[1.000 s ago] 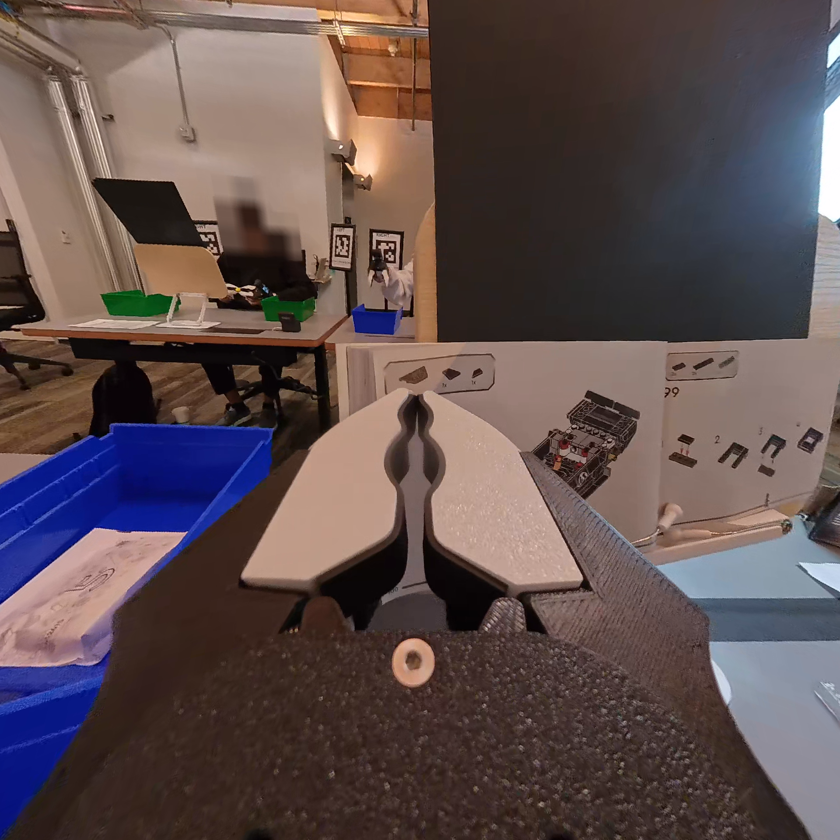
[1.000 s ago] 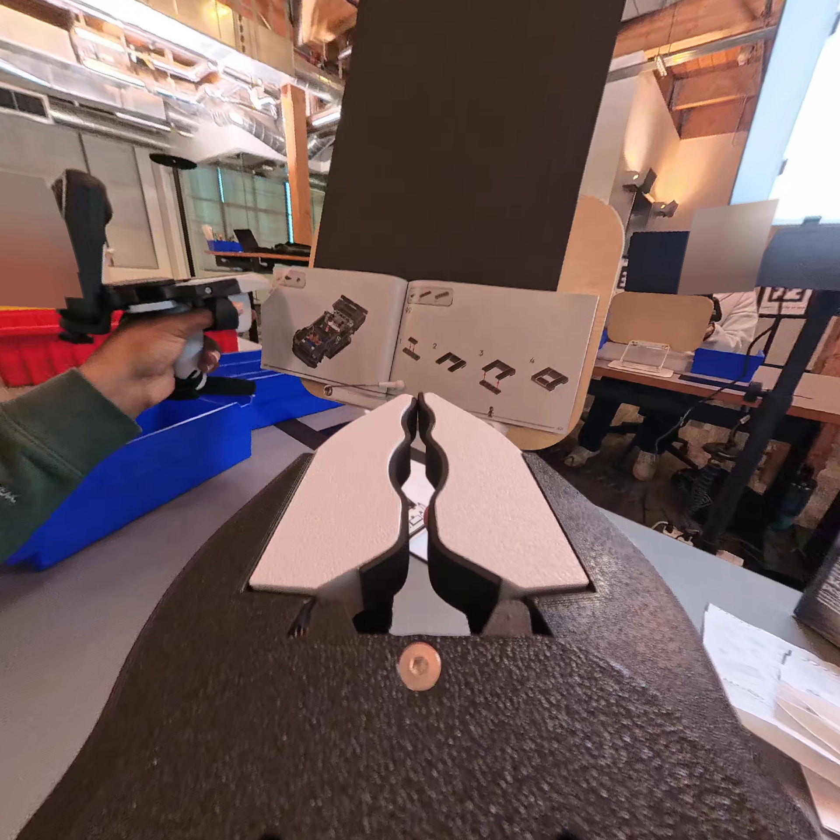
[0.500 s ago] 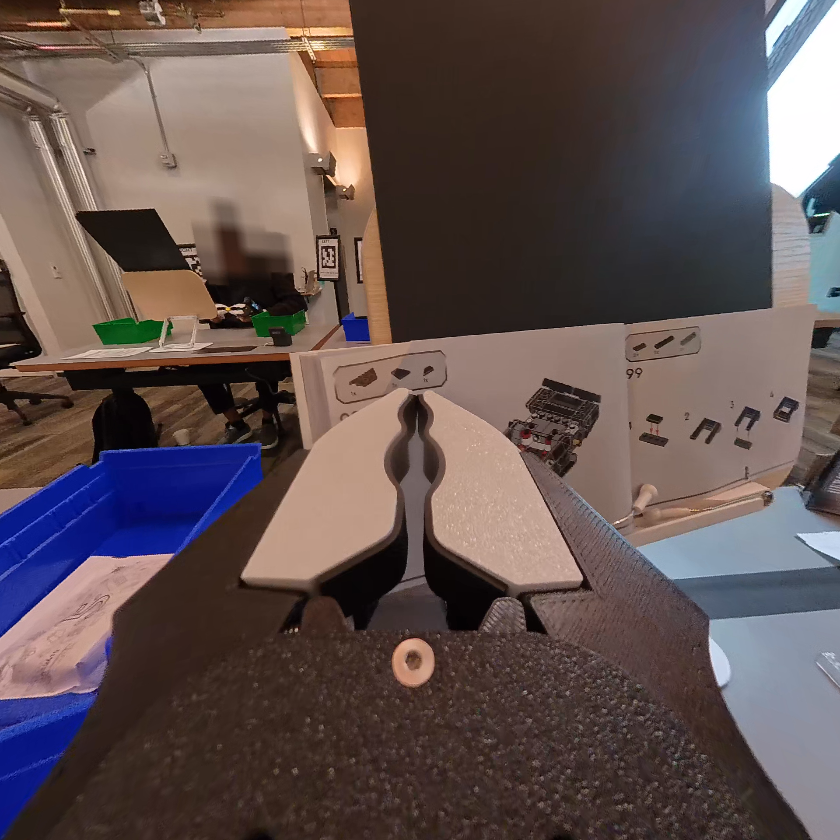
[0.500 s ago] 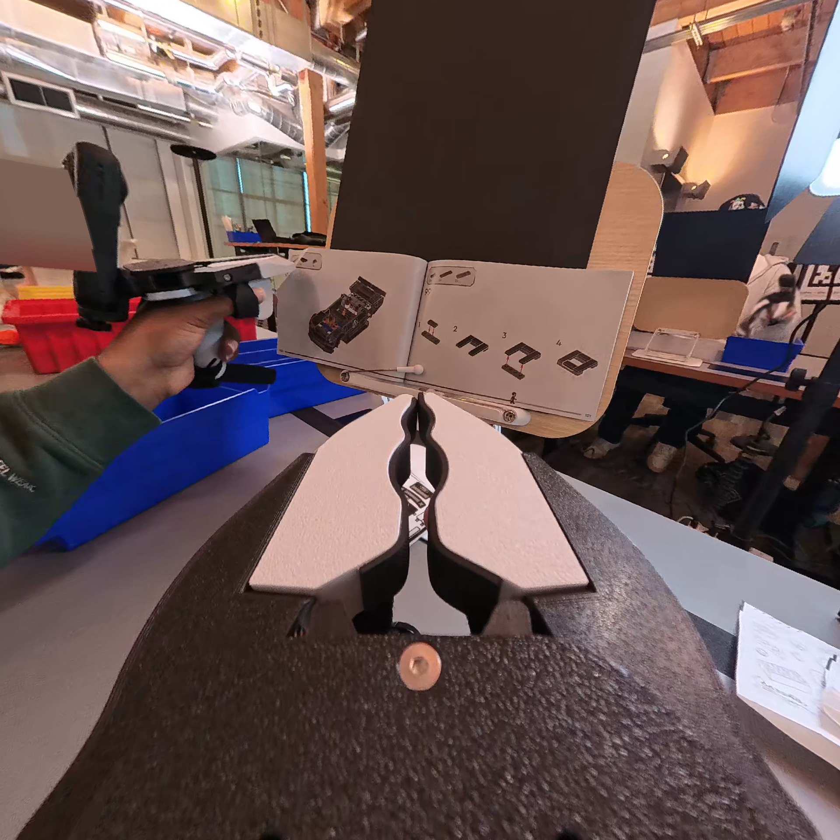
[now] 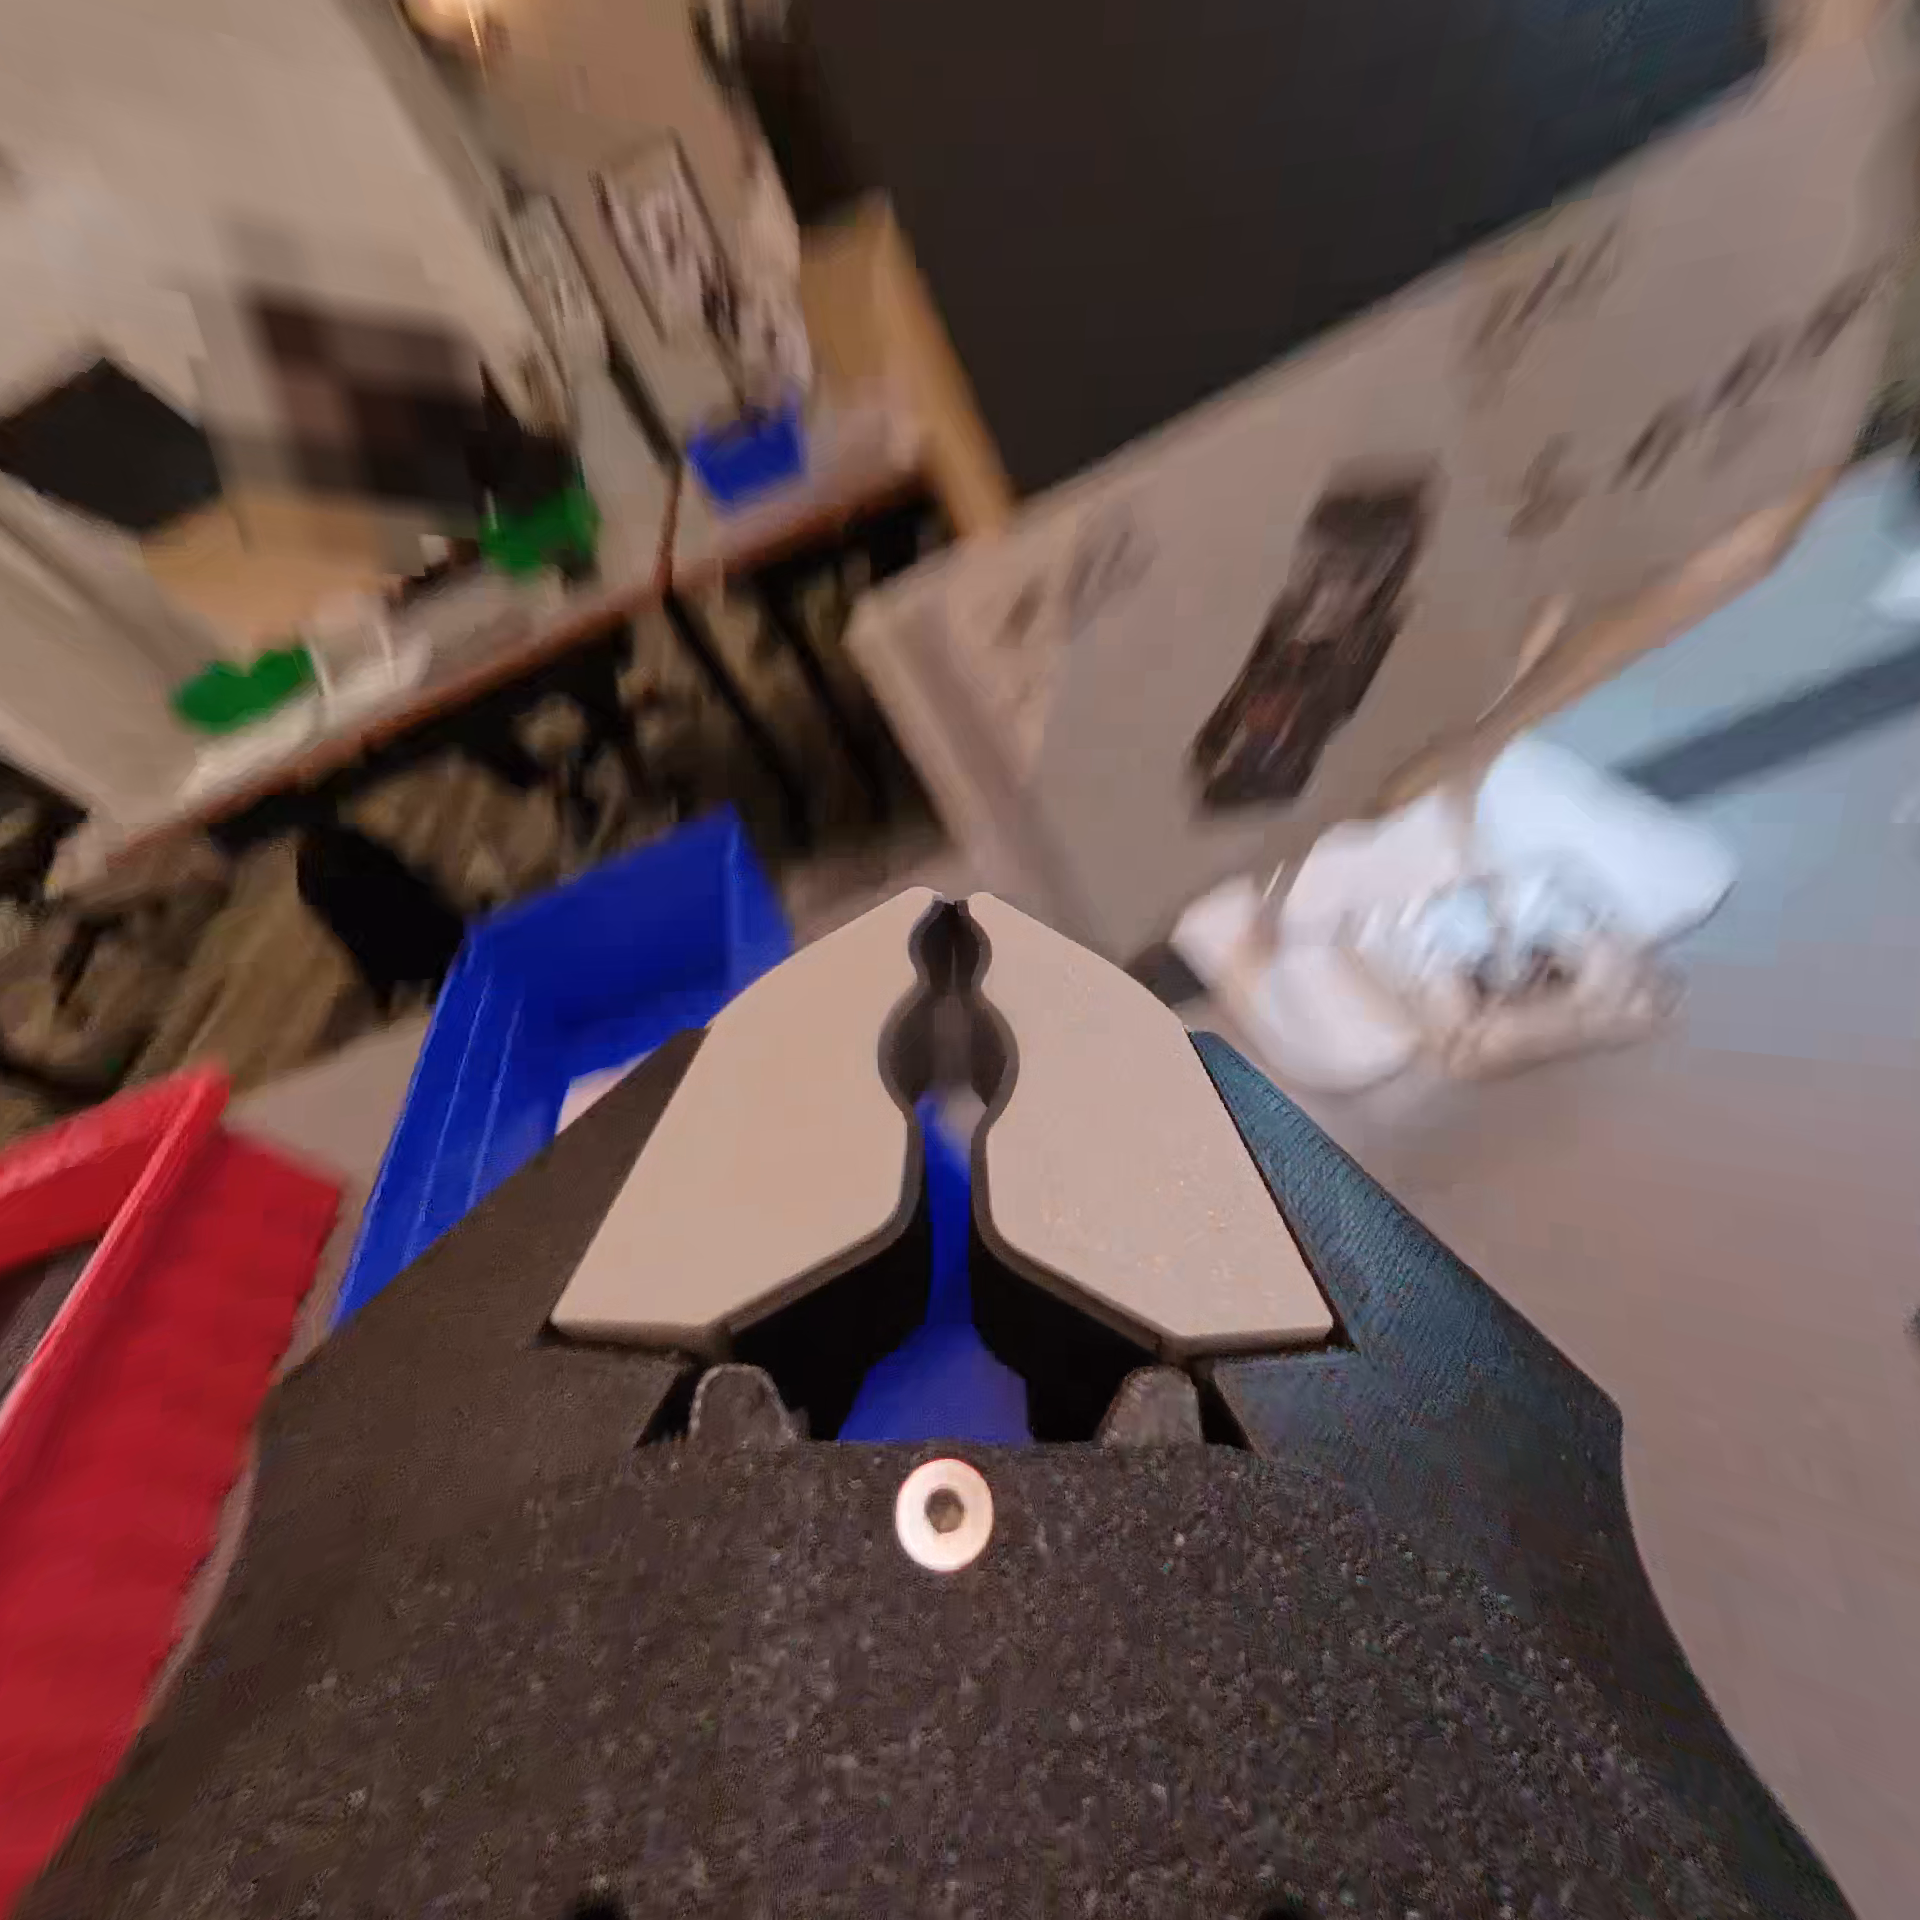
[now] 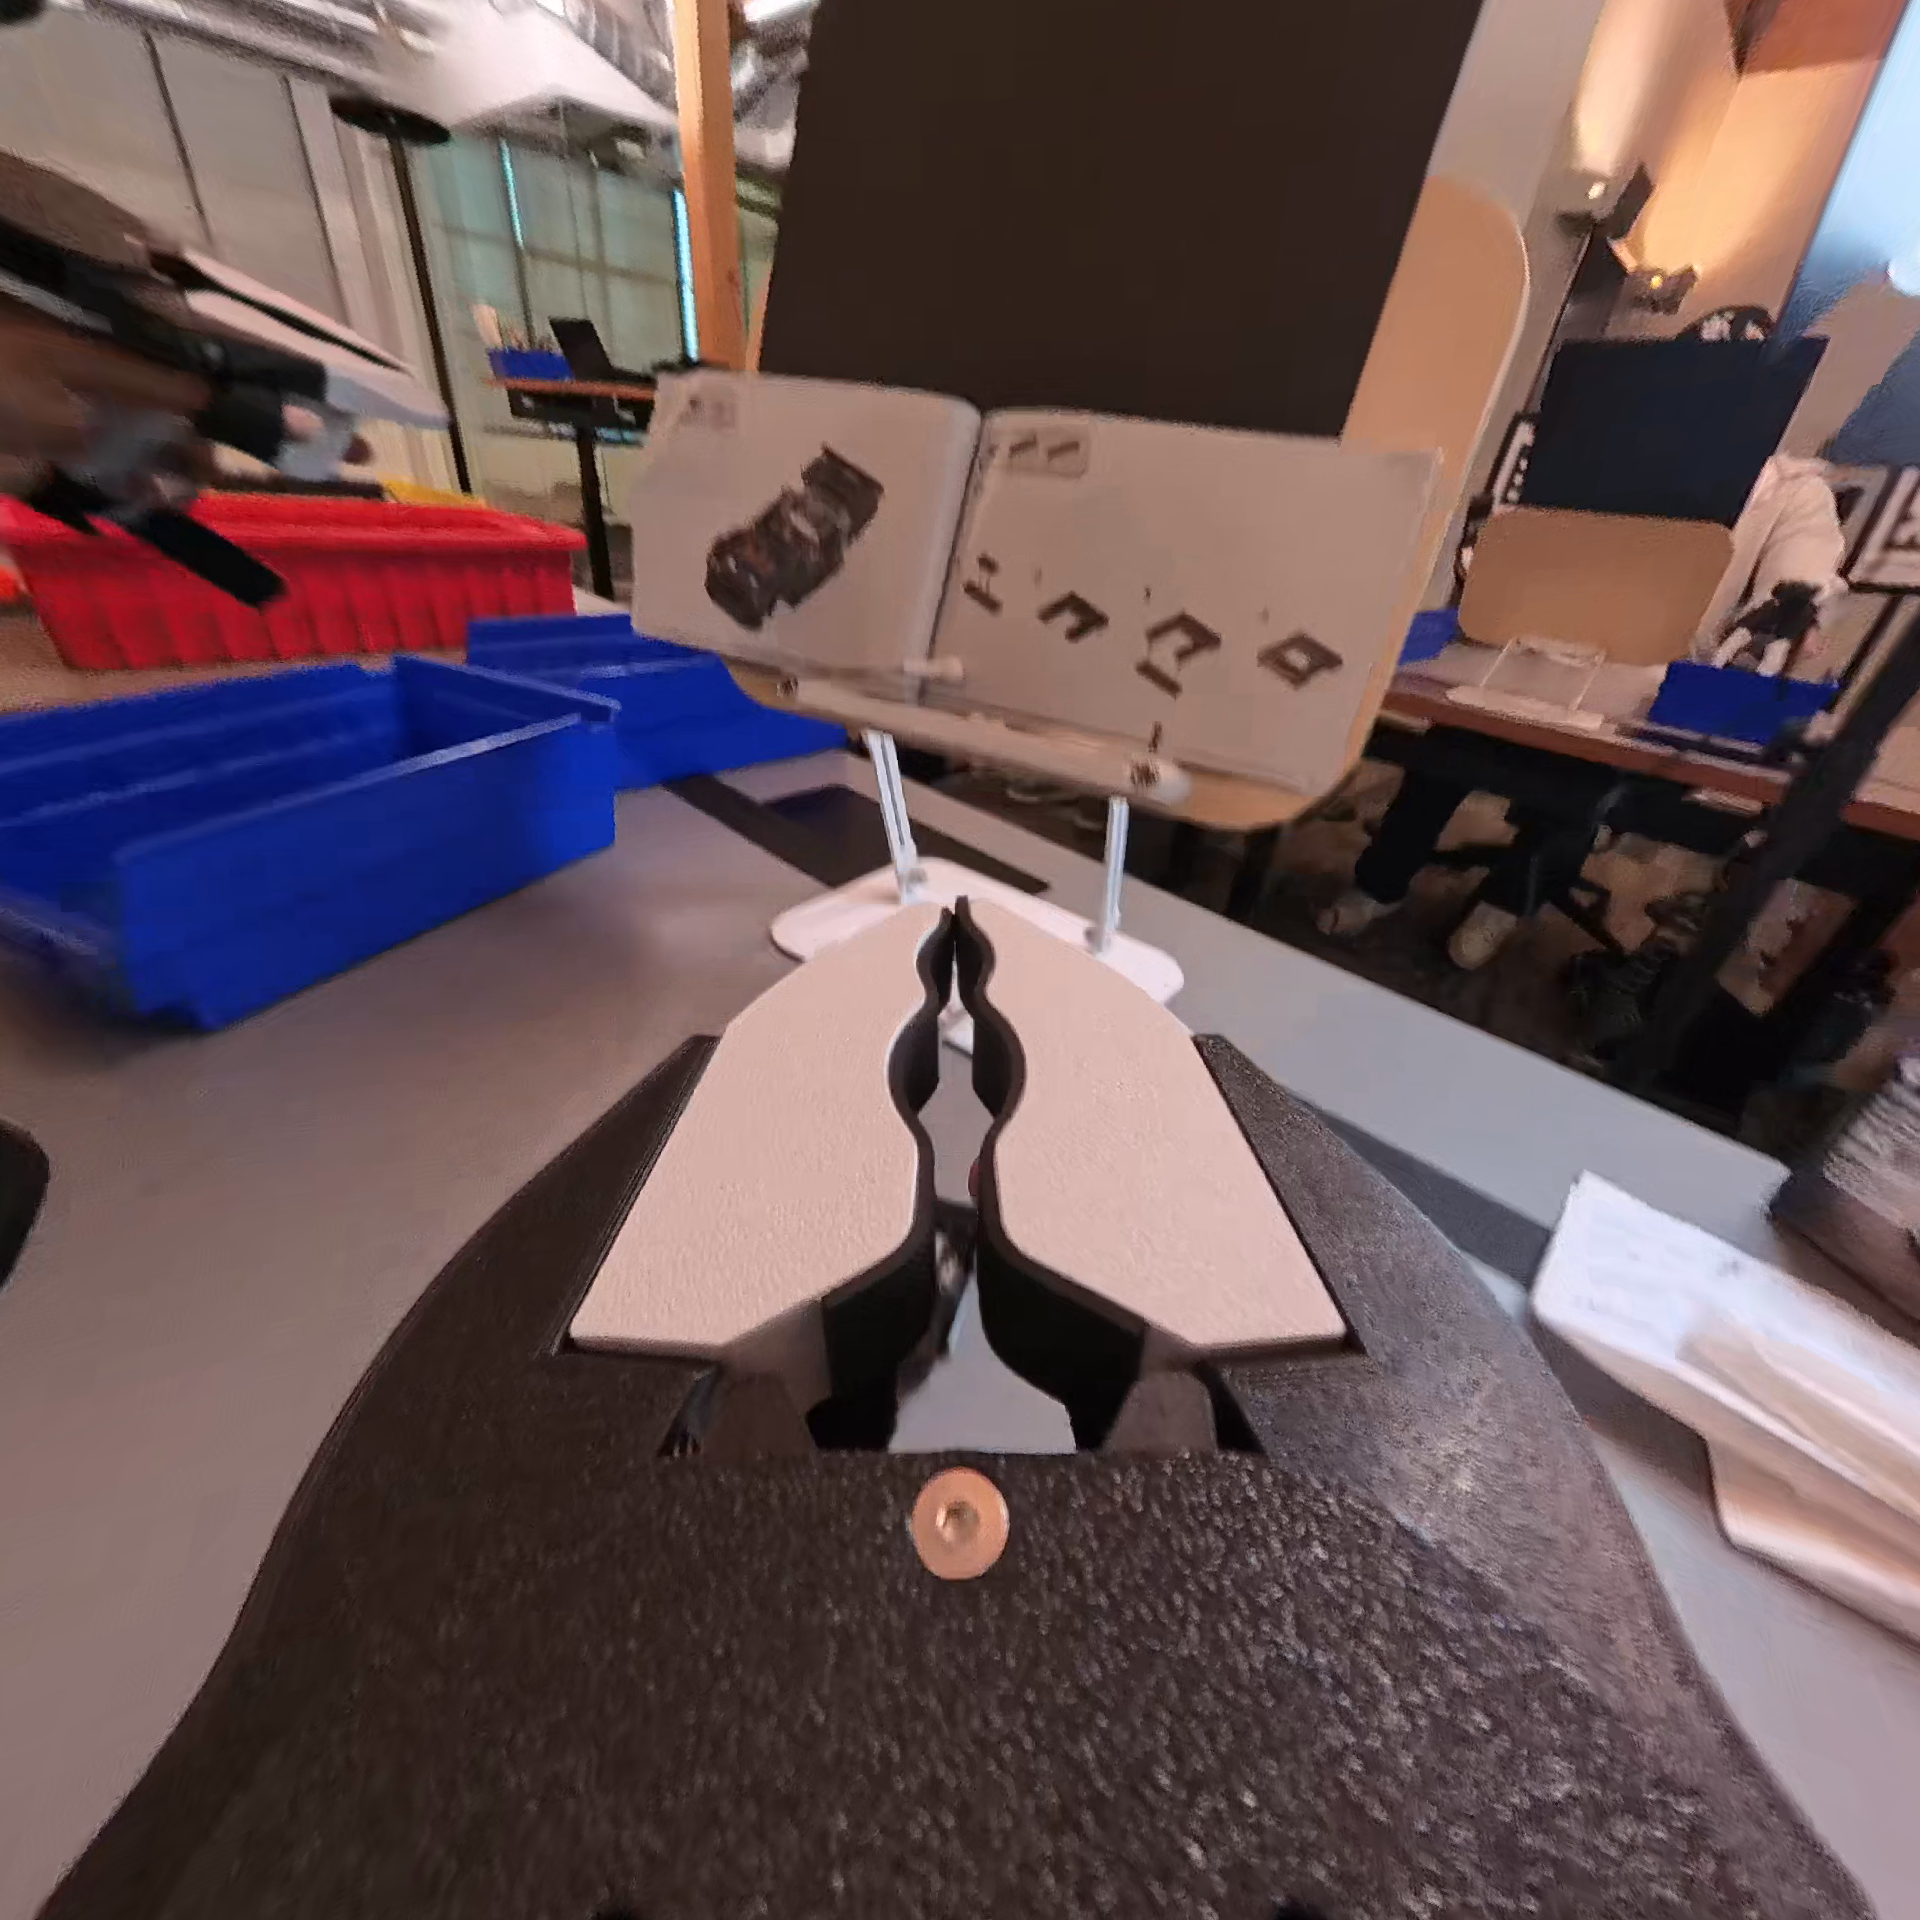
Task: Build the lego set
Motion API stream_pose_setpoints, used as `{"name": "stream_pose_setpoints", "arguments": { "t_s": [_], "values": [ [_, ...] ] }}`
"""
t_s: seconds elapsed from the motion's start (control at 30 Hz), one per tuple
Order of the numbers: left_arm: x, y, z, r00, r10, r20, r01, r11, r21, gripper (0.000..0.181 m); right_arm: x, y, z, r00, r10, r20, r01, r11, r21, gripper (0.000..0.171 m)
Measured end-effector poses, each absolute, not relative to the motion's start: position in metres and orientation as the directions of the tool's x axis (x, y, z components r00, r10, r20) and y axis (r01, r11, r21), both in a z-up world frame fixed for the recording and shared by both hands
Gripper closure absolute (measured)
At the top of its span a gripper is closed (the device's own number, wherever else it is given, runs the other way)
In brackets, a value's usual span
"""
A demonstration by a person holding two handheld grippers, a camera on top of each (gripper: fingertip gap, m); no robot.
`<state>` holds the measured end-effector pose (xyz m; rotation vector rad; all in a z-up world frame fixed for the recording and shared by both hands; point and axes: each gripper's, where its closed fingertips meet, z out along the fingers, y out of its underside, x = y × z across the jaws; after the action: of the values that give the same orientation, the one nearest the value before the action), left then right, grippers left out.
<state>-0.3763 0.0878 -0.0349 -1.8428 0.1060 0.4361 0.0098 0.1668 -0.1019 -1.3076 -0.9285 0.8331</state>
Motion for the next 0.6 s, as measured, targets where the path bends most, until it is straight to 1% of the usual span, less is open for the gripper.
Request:
{"name": "stream_pose_setpoints", "arguments": {
  "t_s": [0.03,0.07,0.1,0.13,0.2,0.27,0.33,0.37,0.43,0.5,0.6],
  "values": [
    [-0.403,0.075,-0.059,0.926,0.134,-0.353,-0.260,-0.450,-0.854,0.178,0.019,0.166,-0.112,0.425,0.901,0.089,0.031,0.084,-0.996,0.171],
    [-0.429,0.061,-0.085,0.933,0.121,-0.339,-0.213,-0.574,-0.791,0.169,0.028,0.166,-0.122,0.434,0.898,0.077,0.044,0.064,-0.997,0.171],
    [-0.452,0.047,-0.114,0.944,0.114,-0.310,-0.153,-0.683,-0.715,0.165,0.035,0.165,-0.130,0.440,0.897,0.051,0.045,0.034,-0.998,0.171],
    [-0.471,0.035,-0.142,0.956,0.122,-0.266,-0.082,-0.762,-0.642,0.161,0.041,0.165,-0.135,0.444,0.896,0.018,0.033,0.004,-0.999,0.171],
    [-0.495,0.014,-0.196,0.970,0.164,-0.182,0.054,-0.867,-0.495,0.151,0.046,0.163,-0.140,0.438,0.898,-0.037,0.006,-0.044,-0.999,0.171],
    [-0.518,0.002,-0.234,0.953,0.234,-0.194,0.141,-0.906,-0.399,0.151,0.045,0.160,-0.139,0.429,0.903,-0.033,0.012,-0.042,-0.999,0.171],
    [-0.524,-0.002,-0.260,0.944,0.292,-0.153,0.228,-0.914,-0.336,0.149,0.043,0.157,-0.137,0.422,0.907,0.007,0.031,-0.006,-1.000,0.171],
    [-0.525,-0.001,-0.269,0.941,0.308,-0.141,0.251,-0.913,-0.322,0.150,0.042,0.154,-0.136,0.415,0.909,0.028,0.039,0.014,-0.999,0.171],
    [-0.530,0.001,-0.278,0.927,0.343,-0.149,0.290,-0.910,-0.296,0.152,0.041,0.149,-0.138,0.402,0.914,0.056,0.050,0.039,-0.998,0.171],
    [-0.537,-0.001,-0.283,0.914,0.350,-0.204,0.297,-0.922,-0.249,0.154,0.041,0.146,-0.142,0.389,0.920,0.050,0.053,0.032,-0.998,0.171],
    [-0.544,-0.009,-0.290,0.903,0.325,-0.280,0.294,-0.945,-0.145,0.156,0.042,0.145,-0.148,0.374,0.927,0.024,0.051,0.006,-0.999,0.171]
  ]
}}
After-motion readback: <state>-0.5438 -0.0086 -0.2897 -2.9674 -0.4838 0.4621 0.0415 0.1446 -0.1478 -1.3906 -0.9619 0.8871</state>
